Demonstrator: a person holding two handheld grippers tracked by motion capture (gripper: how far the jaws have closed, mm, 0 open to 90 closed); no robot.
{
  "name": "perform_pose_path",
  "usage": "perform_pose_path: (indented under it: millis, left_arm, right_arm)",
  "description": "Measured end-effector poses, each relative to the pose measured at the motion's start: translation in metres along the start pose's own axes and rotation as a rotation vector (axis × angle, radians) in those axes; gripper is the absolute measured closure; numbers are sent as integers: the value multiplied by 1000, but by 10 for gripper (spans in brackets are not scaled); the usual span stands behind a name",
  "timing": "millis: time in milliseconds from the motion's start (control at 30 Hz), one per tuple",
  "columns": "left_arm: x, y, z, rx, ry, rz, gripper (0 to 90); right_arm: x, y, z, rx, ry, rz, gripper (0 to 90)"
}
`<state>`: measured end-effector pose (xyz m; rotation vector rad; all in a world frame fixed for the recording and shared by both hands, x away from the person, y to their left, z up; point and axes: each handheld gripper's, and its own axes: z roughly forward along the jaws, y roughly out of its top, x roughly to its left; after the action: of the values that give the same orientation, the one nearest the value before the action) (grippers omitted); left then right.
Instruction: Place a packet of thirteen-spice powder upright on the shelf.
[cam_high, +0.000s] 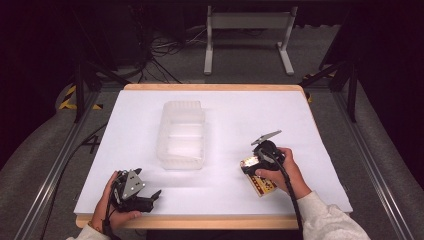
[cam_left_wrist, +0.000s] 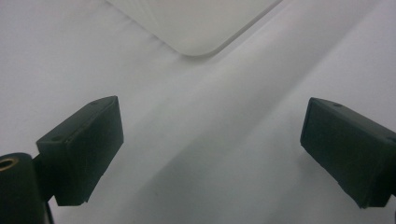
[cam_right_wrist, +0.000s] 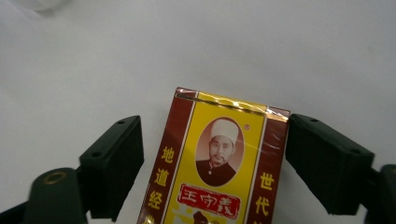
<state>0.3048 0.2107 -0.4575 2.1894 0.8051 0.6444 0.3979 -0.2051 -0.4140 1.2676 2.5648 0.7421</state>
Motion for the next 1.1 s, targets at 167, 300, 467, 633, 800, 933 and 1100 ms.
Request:
perform_pose_path:
  millis: [167, 300, 467, 633, 800, 933, 1100]
  left_arm:
    - [0, -1, 1, 9, -3, 10, 59]
    - [0, -2, -1, 7, 0, 3, 55]
    - [0, -4, -3, 6, 4, -6, 55]
    - [0, -6, -5, 7, 10, -12, 53]
    - [0, -6, -6, 6, 13, -10, 53]
    - [1, -6, -6, 4, 13, -12, 53]
    - [1, -7, -7, 4, 20, -20, 54]
  right_arm:
    - [4, 3, 10, 19, -27, -13, 215]
    - [4, 6, 12, 13, -37, -11, 272]
    - [4, 7, 9, 0, -37, -27, 282]
    - [3, 5, -10, -70, -38, -27, 287]
    - [2, -1, -30, -140, -38, -22, 295]
    - [4, -6, -49, -240, -62, -2, 307]
    - [4, -6, -64, -330, -96, 11, 320]
